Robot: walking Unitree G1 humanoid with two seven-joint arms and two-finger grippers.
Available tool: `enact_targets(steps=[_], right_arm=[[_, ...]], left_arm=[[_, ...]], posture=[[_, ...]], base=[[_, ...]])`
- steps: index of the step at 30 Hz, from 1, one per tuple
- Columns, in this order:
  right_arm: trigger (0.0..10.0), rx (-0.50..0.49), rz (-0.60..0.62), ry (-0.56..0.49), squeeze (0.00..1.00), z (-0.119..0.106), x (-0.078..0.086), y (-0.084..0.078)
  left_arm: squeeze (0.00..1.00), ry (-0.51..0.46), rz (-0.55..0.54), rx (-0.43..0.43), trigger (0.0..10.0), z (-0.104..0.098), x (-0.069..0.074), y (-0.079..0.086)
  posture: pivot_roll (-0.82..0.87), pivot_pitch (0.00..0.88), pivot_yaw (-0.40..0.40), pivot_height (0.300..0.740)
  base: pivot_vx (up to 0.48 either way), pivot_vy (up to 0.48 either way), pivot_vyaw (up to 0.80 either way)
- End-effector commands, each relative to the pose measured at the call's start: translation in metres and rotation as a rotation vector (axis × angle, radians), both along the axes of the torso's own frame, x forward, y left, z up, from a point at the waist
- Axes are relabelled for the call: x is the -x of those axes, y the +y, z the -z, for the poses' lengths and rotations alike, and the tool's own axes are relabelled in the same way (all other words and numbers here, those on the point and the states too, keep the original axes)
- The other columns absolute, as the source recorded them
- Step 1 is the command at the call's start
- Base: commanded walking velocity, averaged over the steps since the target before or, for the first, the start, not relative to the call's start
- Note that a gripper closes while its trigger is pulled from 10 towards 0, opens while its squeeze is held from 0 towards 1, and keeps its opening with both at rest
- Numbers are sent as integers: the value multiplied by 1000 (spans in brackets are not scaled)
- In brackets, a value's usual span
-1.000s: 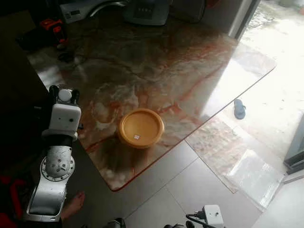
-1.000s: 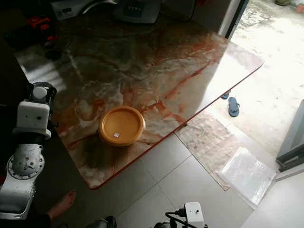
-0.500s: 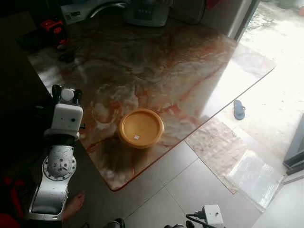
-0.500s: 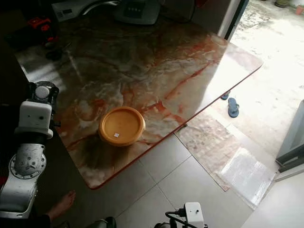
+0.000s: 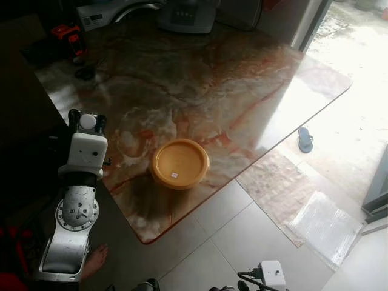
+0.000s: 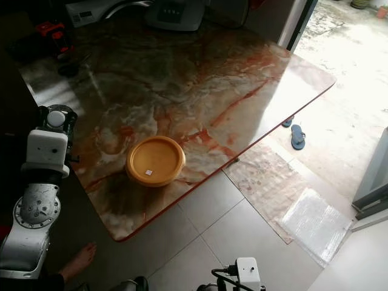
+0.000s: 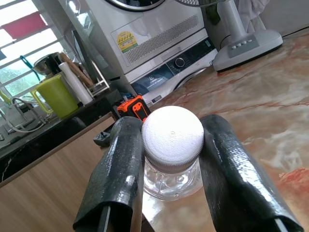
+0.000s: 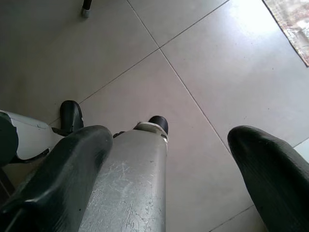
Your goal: Restocking fridge
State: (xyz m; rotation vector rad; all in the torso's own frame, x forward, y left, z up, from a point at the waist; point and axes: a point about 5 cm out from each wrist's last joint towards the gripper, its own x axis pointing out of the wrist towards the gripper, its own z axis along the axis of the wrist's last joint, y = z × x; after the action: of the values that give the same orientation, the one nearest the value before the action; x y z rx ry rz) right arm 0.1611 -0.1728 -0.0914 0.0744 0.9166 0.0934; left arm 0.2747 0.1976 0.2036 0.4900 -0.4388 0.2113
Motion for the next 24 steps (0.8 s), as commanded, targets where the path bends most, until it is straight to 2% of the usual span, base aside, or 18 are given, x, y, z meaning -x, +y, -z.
enact_targets(steps=[1, 24], right_arm=[[10000, -5, 24, 24, 0, 3, 7, -1], [10000, -8, 34, 22, 0, 3, 7, -1]], left_arm=[[0, -45, 12, -26, 10000, -9, 2, -2], [0, -46, 10, -67, 10000, -9, 2, -5]], posture=[[-4, 184, -48, 740], [0, 193, -50, 740]], base=[[-247, 0, 0], [-267, 0, 0]])
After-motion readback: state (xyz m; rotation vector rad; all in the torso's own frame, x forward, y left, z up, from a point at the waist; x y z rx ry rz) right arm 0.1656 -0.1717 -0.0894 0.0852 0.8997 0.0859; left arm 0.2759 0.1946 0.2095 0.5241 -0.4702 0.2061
